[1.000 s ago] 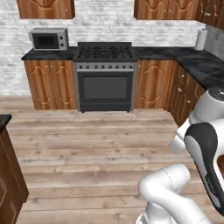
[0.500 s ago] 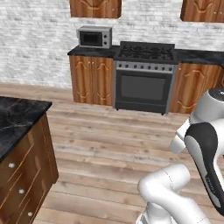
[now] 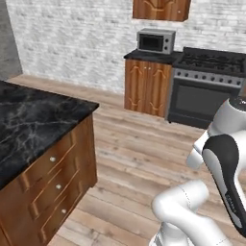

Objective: Retrieve the bottle and the shaker from the cabinet and place them next to the mixing bowl on the counter. Then add garlic from the fridge to the mixing bowl.

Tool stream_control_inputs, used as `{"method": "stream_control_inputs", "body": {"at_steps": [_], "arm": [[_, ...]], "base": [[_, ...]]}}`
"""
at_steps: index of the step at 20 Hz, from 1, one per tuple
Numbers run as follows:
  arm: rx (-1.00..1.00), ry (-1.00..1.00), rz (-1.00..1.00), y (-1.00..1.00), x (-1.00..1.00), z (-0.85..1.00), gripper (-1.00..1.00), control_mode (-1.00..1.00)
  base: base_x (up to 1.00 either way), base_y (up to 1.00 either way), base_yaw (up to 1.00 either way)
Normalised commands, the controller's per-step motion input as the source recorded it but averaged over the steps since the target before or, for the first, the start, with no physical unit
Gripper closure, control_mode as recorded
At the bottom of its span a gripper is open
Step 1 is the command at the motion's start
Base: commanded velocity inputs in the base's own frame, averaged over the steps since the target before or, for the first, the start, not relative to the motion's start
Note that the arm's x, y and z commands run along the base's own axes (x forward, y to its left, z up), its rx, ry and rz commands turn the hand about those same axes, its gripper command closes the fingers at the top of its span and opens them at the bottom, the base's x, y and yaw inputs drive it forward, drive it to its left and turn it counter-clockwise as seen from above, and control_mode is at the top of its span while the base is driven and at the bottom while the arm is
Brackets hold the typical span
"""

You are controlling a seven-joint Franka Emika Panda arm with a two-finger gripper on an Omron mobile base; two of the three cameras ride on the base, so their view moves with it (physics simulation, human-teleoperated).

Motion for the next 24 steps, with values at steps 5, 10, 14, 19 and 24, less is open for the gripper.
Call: {"method": "stream_control_inputs", "body": {"at_steps": [5,10,14,19,24], "arm": [[0.00,0.00,0.00,0.00,0.00,0.00,-1.00,1.00],[0.00,0.00,0.00,0.00,0.00,0.00,-1.00,1.00],[0.00,0.00,0.00,0.00,0.00,0.00,-1.00,1.00],[0.00,0.00,0.00,0.00,0.00,0.00,-1.00,1.00],[0.00,0.00,0.00,0.00,0.00,0.00,-1.00,1.00]], "base": [[0.14,0.25,0.47],[0.16,0.27,0.48],[0.18,0.27,0.51],[0.19,0.27,0.53],[0.15,0.25,0.55]]}}
